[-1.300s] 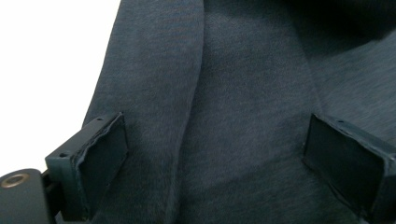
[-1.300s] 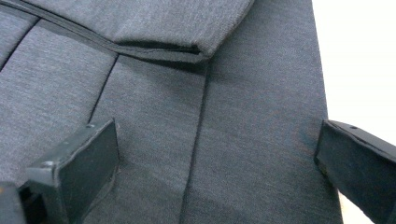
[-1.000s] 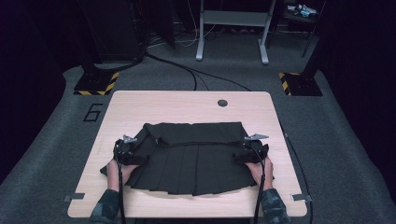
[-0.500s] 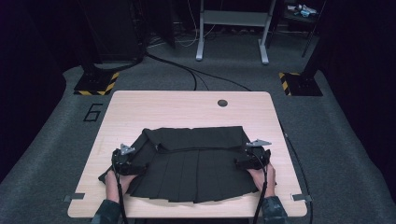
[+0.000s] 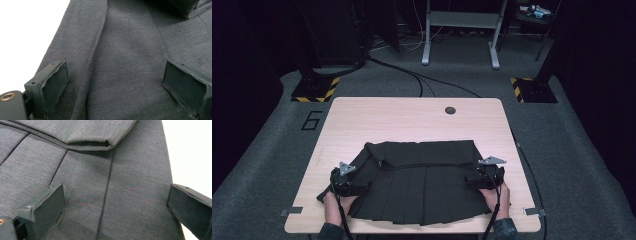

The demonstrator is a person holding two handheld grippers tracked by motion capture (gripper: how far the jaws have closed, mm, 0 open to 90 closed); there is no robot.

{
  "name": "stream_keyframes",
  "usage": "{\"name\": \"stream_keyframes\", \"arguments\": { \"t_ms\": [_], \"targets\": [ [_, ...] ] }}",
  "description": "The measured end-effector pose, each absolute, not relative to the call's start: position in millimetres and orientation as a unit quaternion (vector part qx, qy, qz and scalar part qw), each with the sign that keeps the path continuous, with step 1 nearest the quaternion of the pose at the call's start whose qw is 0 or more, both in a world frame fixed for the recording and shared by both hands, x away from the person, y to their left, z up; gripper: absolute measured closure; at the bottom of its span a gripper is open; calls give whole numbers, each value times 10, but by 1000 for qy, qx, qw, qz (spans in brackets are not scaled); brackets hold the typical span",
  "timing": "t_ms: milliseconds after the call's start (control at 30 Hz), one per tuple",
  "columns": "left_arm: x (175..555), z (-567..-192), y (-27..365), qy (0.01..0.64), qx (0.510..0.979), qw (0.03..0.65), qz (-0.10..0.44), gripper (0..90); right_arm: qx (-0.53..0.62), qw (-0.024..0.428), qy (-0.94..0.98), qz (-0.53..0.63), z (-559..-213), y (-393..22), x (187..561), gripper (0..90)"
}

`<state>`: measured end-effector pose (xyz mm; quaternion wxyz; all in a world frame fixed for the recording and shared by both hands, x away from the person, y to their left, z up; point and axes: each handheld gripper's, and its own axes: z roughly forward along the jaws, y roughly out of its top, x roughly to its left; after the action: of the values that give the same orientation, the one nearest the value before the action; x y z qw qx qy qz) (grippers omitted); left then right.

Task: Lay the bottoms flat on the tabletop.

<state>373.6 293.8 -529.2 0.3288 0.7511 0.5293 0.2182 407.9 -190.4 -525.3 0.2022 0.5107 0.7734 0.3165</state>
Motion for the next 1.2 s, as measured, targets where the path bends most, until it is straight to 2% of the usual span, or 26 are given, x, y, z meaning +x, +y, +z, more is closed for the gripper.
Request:
{"name": "stream_keyframes", "arguments": {
  "t_ms": [433, 733, 967, 1200],
  "targets": [
    [3722, -5291, 2939, 528, 752, 328, 219, 59, 510, 207, 772, 318, -5258, -1915, 4048, 9],
    [3727, -5282, 2925, 532, 750, 325, 221, 58, 514, 194, 775, 313, -5239, -1912, 4072, 0],
    [3776, -5031, 2819, 522, 749, 350, 209, 16, 511, 194, 771, 327, -5047, -1967, 4089, 2],
    [3961, -4747, 2508, 476, 777, 350, 219, 4, 502, 204, 774, 327, -4847, -1810, 4243, 133]
  ]
}}
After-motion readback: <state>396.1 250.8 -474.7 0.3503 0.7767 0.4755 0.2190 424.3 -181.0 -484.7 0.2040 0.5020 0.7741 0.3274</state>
